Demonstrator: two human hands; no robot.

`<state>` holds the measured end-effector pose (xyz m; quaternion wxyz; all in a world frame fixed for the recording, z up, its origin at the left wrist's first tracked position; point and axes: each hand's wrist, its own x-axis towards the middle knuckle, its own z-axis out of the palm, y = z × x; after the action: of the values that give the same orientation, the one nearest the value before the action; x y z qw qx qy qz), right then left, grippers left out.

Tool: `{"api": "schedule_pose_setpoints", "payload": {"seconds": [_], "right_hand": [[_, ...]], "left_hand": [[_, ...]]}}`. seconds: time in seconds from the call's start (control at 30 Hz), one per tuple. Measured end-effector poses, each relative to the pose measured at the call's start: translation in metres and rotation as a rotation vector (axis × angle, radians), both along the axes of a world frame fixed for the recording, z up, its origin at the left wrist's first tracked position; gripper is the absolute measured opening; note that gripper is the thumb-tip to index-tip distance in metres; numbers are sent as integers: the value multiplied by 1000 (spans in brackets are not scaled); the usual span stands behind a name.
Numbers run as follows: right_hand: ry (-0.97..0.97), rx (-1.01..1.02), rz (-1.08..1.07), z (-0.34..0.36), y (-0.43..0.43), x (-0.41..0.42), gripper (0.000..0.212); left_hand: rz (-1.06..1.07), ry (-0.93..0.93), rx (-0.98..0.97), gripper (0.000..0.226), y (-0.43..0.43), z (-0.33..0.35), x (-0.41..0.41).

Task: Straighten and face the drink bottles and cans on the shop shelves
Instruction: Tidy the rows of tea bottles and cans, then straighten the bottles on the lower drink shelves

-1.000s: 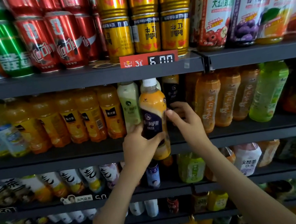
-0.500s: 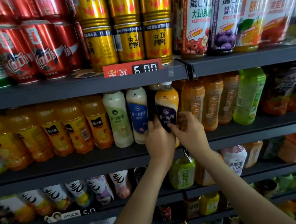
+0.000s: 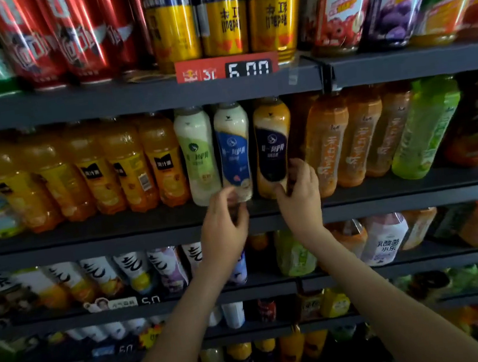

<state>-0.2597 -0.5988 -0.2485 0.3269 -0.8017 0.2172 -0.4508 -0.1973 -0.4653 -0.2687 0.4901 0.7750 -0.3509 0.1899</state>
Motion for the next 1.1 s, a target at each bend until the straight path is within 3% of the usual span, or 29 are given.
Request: {"api": "schedule_pose_setpoints", "payload": {"seconds": [0.07,0.2,0.37,0.5,0.63,0.73,0.87,0.97,1.1], "right_hand": [[-53,-45,4,-27,17,-12,30],[124,21,185,-93,53,-30,23],[432,326,214,-143,69,-7,53],[495,433,221,-169,72,28,74],[466,497,153,-191,78,55,67],[447,460,135,-200,83,60,56],[485,201,262,-201,88,39,57],[544,-57,362,-187,92,16,61],[568,-284,370,-146,96,-1,65]], "left_hand": [[56,27,-28,30,21,-21,-1],[91,144,74,28,53,-66,-10],[124,378,277,33,64,-106,-13],[118,503,377,35,70,-124,-7],[90,544,355,31,78,-142,6],[48,426,379,33,84,-149,9],[8,-40,434,51,87,-139,8],[-51,-336,665,59,83,-127,7],[77,-365,878,39,75,-99,2]]}}
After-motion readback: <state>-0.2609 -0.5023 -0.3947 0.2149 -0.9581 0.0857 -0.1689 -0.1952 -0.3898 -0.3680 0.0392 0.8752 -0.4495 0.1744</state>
